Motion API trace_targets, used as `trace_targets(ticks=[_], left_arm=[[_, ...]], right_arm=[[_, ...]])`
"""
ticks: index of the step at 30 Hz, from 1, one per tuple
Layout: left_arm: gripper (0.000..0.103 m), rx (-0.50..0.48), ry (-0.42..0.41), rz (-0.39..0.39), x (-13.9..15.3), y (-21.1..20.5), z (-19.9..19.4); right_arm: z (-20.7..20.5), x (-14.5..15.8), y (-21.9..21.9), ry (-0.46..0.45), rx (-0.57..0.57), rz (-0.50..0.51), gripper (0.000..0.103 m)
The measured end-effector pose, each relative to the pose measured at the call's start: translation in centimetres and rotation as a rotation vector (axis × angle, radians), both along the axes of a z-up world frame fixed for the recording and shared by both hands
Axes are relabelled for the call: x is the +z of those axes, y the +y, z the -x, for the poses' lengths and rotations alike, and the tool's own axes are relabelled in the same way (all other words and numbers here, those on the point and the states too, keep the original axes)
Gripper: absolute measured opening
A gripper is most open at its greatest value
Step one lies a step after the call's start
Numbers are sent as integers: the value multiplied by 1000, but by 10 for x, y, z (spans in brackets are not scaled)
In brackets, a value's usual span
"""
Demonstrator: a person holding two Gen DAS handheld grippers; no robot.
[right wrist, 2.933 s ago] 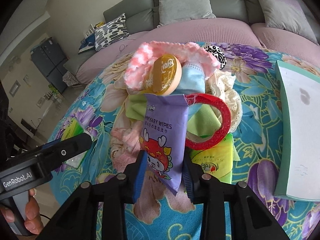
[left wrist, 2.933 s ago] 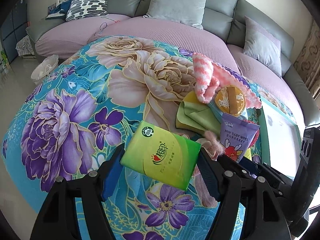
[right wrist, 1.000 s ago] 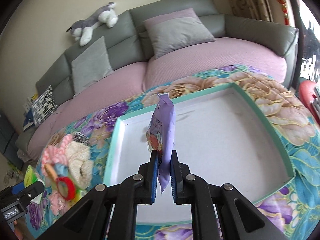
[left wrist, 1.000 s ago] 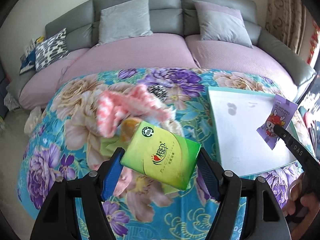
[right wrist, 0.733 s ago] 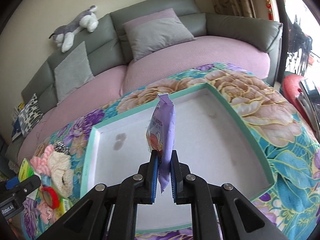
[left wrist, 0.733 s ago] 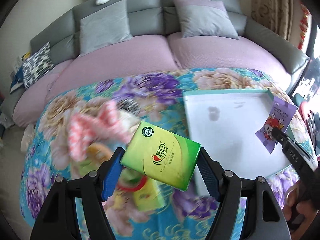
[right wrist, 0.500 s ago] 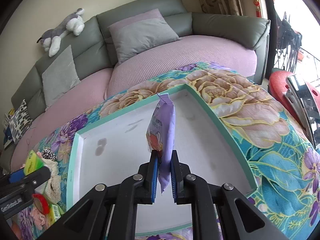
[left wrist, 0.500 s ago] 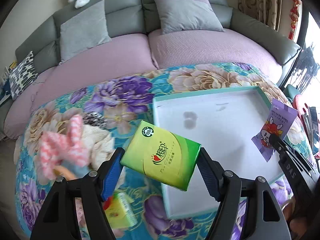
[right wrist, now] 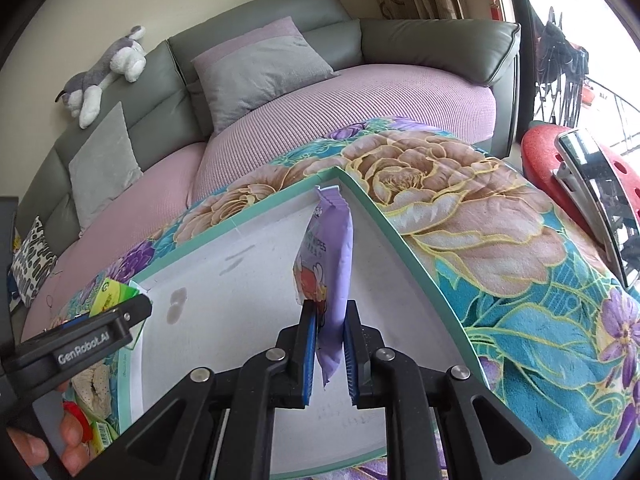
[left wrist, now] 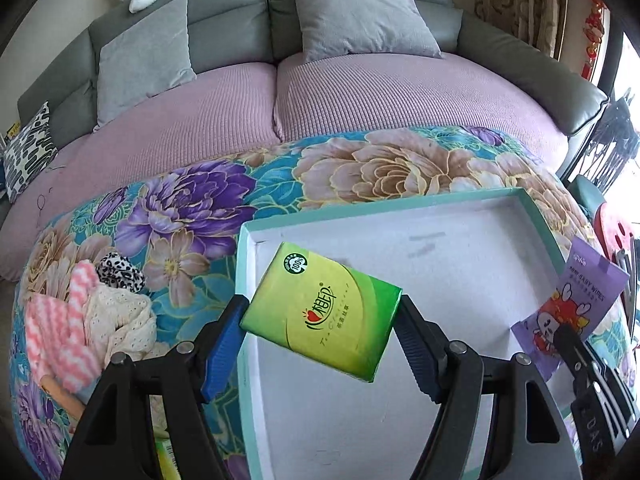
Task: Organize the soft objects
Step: 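Open the left gripper over the tray while the right releases the wipes pack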
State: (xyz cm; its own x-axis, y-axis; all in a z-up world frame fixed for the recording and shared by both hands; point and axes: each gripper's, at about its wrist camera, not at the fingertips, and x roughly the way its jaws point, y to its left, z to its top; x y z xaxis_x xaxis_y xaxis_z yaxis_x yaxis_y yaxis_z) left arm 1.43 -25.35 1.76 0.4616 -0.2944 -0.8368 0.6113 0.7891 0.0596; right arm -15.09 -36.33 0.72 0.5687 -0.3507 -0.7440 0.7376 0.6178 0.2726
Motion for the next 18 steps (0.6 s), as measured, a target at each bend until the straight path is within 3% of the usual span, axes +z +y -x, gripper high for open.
trace_targets(ticks=[4,6,7,12,18], left_arm=[[80,3,-2,25,1,-5,-2],[95,4,-11,26,1,-6,-2],[96,2,-21,24,1,-6,-2],[97,16,-41,38,1,-1,-5],[98,73,-62,82,2,10,-12]], right_arm=[[-2,0,0,8,6,5,22],[-4,-1,0,17,11,3,43],[-4,-2,1,18,13,1,63],[-6,-4,0,31,9,0,70],[-6,-7,-1,52,-3,10,92]])
